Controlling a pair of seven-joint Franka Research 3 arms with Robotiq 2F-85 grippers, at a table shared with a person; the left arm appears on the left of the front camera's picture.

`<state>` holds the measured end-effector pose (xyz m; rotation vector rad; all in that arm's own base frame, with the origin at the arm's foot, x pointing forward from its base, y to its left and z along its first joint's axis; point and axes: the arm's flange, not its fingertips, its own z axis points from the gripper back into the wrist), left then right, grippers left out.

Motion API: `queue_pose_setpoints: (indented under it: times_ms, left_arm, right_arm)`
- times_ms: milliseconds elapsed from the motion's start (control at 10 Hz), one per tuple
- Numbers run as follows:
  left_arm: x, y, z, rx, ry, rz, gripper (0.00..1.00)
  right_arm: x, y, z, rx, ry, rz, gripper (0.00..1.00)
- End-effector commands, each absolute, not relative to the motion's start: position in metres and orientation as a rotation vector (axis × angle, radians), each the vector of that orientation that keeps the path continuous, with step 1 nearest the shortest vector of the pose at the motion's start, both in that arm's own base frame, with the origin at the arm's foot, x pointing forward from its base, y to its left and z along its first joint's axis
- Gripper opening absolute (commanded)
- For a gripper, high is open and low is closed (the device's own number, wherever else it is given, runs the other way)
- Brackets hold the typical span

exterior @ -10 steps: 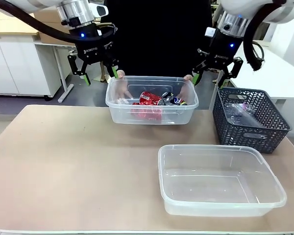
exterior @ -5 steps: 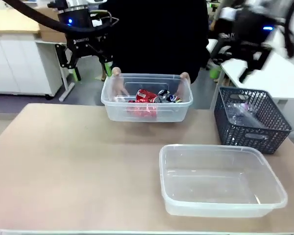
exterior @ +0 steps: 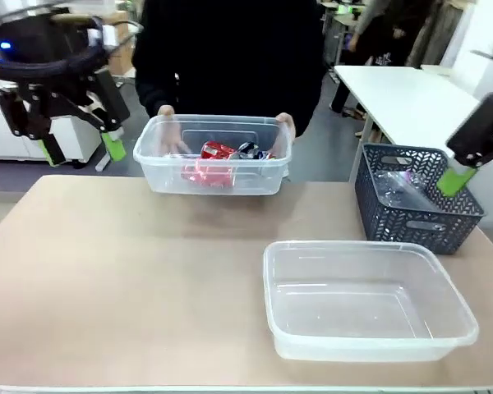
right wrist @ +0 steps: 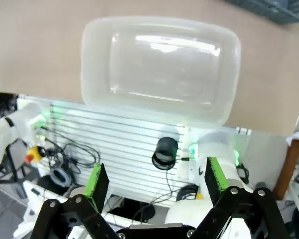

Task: Sort the waste into each basket.
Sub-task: Pick up the Organizing box on the right side of the table and lift it.

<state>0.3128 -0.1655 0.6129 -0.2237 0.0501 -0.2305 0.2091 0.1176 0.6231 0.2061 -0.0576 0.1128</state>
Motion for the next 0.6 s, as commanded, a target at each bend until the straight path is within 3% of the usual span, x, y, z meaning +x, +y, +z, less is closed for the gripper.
queue_pose_setpoints:
  times_ms: [0, 400, 500]
  left_arm:
    - [0.3295, -0.1711, 0.6184, -0.201, 0.069, -0.21, 1.0]
    - [0.3328, -0.1707, 0.6137, -0.221, 0.066, -0.224, 1.0]
    - [0.3389, -0.1699, 0.612, -0.38, 0.086, -0.095, 1.0]
  right_arm:
    - [0.2295, 0.123, 0.6334, 0.222, -0.044, 0.13, 1.0]
    - [0.2283, 0.1216, 0.6293, 0.205, -0.037, 0.109, 1.0]
    - [0.231, 0.1226, 0.6271, 0.172, -0.03, 0.147, 1.0]
